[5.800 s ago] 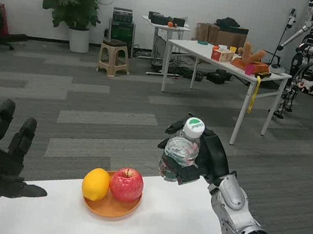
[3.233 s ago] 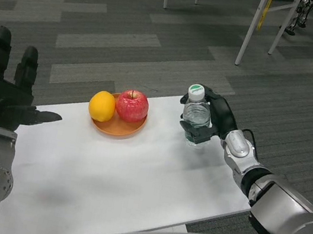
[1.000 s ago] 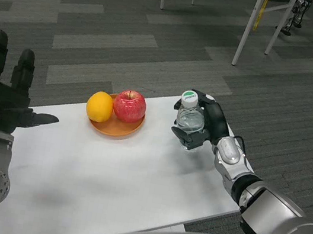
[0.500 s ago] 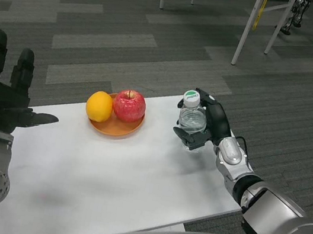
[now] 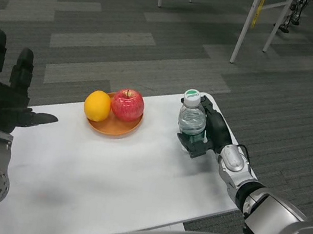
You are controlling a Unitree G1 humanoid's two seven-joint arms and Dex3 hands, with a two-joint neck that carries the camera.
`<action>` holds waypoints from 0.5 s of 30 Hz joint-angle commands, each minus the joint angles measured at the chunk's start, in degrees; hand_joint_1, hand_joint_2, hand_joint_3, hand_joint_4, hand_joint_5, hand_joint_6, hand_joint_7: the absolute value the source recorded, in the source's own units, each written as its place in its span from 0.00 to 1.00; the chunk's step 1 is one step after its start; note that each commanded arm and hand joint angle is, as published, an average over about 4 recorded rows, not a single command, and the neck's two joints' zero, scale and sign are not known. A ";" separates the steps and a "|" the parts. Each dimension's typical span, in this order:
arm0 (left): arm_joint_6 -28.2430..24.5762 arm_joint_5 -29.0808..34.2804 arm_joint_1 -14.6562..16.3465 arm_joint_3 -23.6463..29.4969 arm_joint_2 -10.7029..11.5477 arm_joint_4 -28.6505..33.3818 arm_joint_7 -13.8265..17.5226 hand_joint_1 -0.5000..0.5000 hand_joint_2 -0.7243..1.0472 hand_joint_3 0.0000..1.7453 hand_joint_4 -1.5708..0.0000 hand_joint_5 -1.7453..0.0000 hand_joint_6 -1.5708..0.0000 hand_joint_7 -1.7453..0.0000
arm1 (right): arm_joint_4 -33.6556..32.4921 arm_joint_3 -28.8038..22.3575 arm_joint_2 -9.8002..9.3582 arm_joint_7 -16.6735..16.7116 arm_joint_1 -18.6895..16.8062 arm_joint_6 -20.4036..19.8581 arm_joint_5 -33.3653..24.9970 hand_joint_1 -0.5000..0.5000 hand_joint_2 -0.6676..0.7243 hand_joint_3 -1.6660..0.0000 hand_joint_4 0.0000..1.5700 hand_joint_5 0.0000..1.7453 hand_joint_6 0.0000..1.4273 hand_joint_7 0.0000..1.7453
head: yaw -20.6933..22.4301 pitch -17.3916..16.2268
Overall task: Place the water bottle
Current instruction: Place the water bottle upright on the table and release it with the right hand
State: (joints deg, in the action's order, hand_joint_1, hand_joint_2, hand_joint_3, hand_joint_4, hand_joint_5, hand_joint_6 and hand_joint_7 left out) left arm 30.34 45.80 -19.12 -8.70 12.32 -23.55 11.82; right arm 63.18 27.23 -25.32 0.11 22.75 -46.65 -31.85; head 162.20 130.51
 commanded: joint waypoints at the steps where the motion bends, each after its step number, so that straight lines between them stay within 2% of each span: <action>1: 0.07 0.17 0.42 0.17 0.07 0.15 -0.04 0.00 0.40 0.03 1.00 0.94 1.00 1.00 | 0.19 -0.88 -0.17 -0.69 -0.84 0.60 -0.24 0.12 0.36 0.14 0.10 0.42 0.00 0.42 | -0.02 -0.02; 6: 0.01 0.10 0.40 0.17 0.07 0.06 0.04 0.00 0.40 0.05 1.00 0.94 1.00 1.00 | -0.23 -2.31 -0.35 -1.70 -1.39 0.68 -0.24 0.10 0.39 0.14 0.02 0.28 0.00 0.40 | -0.14 -0.05; 11: -0.04 0.08 0.31 0.17 0.07 -0.01 -0.04 0.00 0.40 0.00 1.00 0.94 1.00 1.00 | -0.38 -3.25 -0.55 -1.89 -1.76 0.68 -0.24 0.08 0.41 0.14 0.00 0.28 0.00 0.36 | -0.18 -0.16; 15: -0.10 0.06 0.31 0.17 0.07 -0.01 -0.04 0.00 0.40 0.01 1.00 0.94 1.00 1.00 | -0.67 -3.87 -0.68 -2.29 -1.94 0.68 -0.24 0.08 0.41 0.14 0.00 0.24 0.00 0.36 | -0.19 -0.16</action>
State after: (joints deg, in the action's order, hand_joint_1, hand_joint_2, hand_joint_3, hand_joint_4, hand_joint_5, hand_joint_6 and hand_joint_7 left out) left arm 30.34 45.79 -19.12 -8.70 12.32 -23.55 11.82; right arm 63.06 23.98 -25.38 -1.84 21.58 -46.33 -31.80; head 162.02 130.35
